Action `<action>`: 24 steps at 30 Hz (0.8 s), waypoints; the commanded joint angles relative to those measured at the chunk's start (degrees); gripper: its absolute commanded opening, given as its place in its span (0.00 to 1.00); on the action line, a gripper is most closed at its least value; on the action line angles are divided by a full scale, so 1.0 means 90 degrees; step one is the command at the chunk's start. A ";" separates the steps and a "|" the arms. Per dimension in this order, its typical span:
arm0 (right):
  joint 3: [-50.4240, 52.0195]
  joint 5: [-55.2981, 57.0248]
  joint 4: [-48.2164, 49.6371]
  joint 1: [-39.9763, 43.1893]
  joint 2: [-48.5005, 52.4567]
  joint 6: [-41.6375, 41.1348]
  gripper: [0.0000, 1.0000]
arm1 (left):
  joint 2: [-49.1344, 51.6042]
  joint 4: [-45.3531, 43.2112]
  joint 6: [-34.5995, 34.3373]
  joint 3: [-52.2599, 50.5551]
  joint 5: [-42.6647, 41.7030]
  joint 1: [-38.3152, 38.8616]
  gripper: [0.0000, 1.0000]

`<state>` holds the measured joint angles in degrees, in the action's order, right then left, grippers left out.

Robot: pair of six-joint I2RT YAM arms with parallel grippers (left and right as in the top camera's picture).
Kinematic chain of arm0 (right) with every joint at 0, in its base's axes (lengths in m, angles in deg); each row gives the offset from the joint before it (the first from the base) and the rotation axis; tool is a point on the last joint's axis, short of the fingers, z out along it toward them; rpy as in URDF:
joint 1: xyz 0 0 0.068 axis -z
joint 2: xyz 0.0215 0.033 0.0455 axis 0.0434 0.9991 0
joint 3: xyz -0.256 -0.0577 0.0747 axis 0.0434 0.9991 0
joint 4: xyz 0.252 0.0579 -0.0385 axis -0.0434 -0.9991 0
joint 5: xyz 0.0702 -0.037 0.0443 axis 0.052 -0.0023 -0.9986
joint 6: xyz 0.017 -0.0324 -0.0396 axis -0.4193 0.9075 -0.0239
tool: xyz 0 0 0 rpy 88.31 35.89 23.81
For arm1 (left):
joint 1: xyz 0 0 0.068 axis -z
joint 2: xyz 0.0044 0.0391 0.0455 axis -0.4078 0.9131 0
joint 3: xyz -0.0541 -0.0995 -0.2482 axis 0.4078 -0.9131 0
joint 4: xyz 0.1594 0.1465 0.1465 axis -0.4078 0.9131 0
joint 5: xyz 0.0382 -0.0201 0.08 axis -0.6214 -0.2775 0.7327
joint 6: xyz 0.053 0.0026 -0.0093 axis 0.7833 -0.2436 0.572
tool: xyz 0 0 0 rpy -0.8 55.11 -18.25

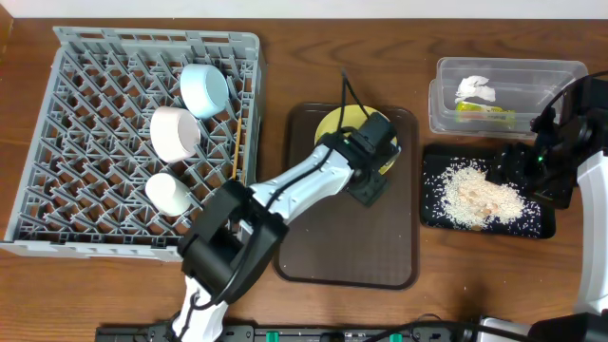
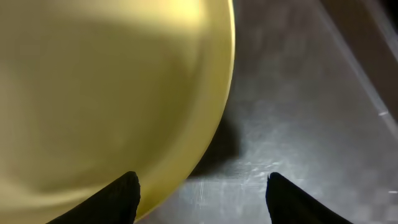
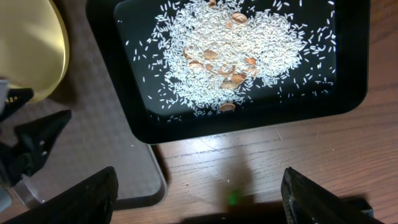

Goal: Sort waste into correct bins and load items into the dishwasher
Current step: 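Grip the yellow plate edge with the left gripper and tilt it up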

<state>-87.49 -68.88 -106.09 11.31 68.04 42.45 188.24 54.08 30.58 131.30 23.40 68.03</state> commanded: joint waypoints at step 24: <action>-0.0100 -0.0034 -0.0005 0.0044 0.0015 -0.0063 0.82 | 0.0223 0.0763 -0.0194 -0.0172 0.1460 0.0104 0.27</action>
<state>-87.49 -68.88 -106.07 11.31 68.04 42.45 189.31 61.27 30.01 131.15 32.30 68.88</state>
